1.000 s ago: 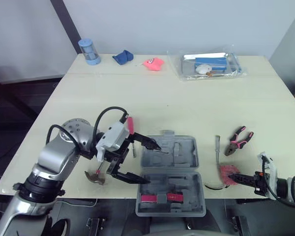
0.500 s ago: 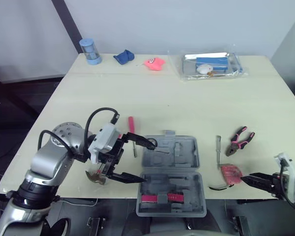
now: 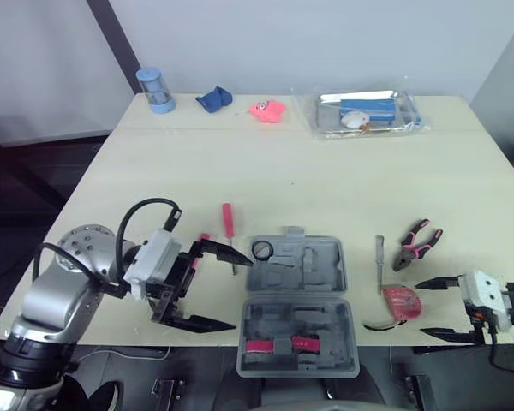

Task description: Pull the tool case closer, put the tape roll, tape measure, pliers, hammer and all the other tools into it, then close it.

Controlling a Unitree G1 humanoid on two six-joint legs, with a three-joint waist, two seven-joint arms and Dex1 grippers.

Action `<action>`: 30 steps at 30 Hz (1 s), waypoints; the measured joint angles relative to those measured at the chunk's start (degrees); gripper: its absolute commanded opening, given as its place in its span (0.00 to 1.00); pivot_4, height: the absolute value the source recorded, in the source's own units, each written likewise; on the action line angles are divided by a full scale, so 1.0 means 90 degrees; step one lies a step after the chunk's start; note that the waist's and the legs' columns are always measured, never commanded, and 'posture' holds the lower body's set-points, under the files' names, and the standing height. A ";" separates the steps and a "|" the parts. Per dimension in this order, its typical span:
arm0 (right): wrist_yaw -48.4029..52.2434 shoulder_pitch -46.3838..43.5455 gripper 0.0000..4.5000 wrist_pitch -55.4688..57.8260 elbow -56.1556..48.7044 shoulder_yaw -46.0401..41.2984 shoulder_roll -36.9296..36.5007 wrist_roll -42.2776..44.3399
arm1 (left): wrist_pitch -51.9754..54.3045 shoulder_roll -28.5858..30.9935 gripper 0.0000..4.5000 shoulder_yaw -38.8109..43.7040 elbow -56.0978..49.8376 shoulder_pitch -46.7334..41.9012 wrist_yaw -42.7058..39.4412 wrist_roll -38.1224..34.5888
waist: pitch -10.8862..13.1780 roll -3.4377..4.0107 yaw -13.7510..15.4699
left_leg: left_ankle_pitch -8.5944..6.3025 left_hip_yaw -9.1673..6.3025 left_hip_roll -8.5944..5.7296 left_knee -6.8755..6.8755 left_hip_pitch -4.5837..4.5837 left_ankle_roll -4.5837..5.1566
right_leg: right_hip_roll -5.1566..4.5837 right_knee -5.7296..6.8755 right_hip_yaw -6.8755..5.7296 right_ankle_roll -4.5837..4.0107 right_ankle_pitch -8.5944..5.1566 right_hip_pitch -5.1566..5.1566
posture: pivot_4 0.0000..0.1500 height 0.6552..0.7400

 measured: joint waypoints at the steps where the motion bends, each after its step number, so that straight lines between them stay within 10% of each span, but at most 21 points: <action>1: 0.0056 -0.0187 0.97 -0.0138 0.0177 0.0112 0.0007 -0.0093 | -0.0003 0.0037 1.00 0.0029 -0.0071 0.0080 0.0000 -0.0018 | 0.0000 0.0000 0.0003 | 0.0000 0.0001 0.0000 0.0000 -0.0001 0.0000 | 0.0000 0.0000 0.0000 0.0000 0.0000 0.0000 | 1.00 1.00; 30: 0.0401 -0.1794 0.97 -0.1447 0.2196 0.1182 0.0376 -0.1046 | 0.0345 0.0109 1.00 0.0193 -0.0692 0.0131 0.0365 -0.0248 | 0.0002 0.0005 -0.0009 | 0.0000 0.0002 0.0000 0.0001 0.0006 0.0000 | -0.0001 0.0009 0.0002 -0.0002 0.0001 0.0001 | 1.00 1.00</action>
